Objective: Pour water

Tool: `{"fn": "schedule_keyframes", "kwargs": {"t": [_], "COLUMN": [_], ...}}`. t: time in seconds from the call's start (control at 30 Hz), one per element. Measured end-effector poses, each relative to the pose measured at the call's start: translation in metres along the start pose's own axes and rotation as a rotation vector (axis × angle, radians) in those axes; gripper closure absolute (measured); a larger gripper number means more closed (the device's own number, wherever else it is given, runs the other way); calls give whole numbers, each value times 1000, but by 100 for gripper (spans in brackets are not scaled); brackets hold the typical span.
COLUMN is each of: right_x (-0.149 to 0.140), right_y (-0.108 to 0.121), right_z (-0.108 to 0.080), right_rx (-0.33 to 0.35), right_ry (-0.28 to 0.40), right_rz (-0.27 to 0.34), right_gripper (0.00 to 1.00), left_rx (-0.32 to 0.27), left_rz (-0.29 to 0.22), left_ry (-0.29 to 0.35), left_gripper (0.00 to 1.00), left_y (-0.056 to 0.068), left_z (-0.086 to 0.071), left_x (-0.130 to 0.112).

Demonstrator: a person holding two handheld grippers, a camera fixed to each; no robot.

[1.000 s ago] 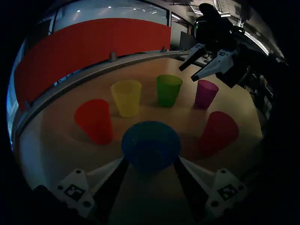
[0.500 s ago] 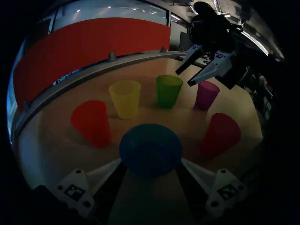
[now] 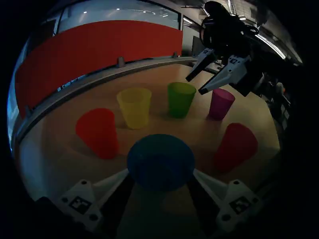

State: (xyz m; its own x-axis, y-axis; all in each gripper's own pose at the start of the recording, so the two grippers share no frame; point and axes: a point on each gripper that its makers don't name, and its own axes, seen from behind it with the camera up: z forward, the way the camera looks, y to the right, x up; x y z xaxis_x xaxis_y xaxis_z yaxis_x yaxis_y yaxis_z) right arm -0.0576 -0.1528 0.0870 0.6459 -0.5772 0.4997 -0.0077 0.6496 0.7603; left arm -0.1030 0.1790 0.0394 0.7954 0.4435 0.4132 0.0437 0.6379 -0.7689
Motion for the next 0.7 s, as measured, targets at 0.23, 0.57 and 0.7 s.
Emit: {"fn": "schedule_keyframes", "kwargs": {"t": [0.23, 0.57, 0.7], "right_x": [-2, -1, -1], "right_y": [0, 2, 2], "right_z": [4, 15, 18], "right_rx": [-1, 1, 3], "right_ry": [-30, -58, -68], "right_rz": [-9, -5, -3], "right_gripper": [0, 0, 0], "left_rx": [-1, 4, 3], "left_rz": [0, 2, 0], "left_ry": [-4, -8, -8], "left_gripper": [17, 18, 19], "left_y": [0, -4, -4], "left_z": [-1, -3, -3], "left_x": [0, 0, 0]}}
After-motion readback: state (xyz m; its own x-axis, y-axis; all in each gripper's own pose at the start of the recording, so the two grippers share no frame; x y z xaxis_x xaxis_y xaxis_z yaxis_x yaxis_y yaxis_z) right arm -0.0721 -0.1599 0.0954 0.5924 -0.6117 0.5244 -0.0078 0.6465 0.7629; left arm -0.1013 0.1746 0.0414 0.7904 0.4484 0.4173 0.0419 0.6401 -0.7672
